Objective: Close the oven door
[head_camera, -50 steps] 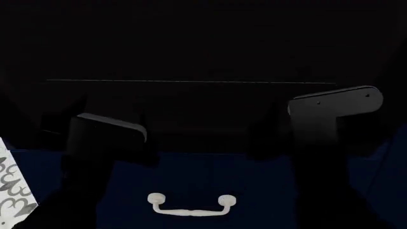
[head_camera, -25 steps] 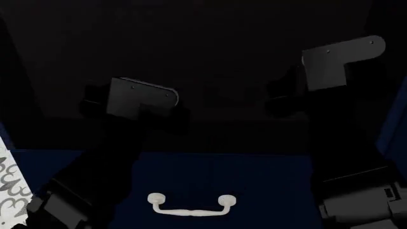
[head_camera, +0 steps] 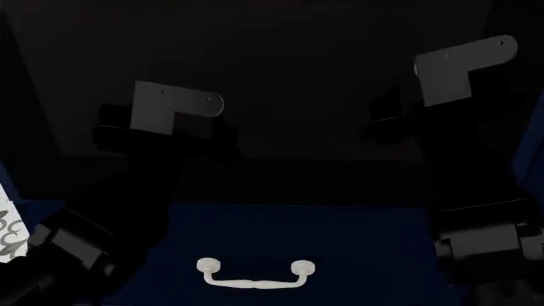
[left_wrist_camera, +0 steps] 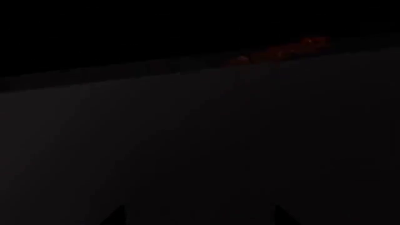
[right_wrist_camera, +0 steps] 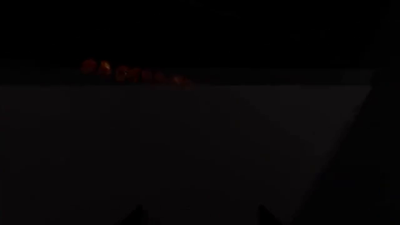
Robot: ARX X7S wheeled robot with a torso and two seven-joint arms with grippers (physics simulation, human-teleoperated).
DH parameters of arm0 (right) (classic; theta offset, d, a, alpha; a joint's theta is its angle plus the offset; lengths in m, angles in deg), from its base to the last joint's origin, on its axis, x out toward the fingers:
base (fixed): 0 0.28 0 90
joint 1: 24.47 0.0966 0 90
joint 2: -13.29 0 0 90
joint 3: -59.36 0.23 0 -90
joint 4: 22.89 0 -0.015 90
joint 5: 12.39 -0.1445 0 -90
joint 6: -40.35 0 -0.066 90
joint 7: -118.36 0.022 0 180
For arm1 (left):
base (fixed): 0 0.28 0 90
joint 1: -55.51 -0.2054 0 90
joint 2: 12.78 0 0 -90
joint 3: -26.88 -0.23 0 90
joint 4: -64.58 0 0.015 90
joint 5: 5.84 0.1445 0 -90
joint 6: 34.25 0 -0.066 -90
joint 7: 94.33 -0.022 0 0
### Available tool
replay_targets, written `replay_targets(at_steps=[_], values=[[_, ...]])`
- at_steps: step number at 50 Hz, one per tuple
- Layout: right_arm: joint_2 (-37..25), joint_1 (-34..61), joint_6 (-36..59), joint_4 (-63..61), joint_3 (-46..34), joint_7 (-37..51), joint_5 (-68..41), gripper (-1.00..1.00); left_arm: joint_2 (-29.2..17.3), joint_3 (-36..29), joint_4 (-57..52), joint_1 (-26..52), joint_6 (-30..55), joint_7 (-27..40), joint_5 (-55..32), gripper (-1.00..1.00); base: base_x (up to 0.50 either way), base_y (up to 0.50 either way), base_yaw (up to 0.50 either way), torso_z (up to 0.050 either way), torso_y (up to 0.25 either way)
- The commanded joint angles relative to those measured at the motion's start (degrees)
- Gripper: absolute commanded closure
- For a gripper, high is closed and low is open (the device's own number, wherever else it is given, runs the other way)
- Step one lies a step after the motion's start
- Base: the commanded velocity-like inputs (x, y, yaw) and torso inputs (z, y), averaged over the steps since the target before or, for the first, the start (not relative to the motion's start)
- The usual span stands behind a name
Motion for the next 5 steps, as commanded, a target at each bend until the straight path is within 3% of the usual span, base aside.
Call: replay_targets(at_steps=[1,5], values=[[5.33,5.78,-1.35,14.90,8.95,2.40,13.44,-1.00,0.08,-3.26,1.03,0.96,0.02,0.14,-4.53,-1.00,0.07,0.01,0.03,0.000,0.000],[6.18,5.84,-1.60,14.88,9.69,1.78,14.04,-1.00,0.08,-3.35,0.74,0.80,-0.64,-0.96,-5.14,-1.00,0.08,0.00,0.03,0.000,0.000]])
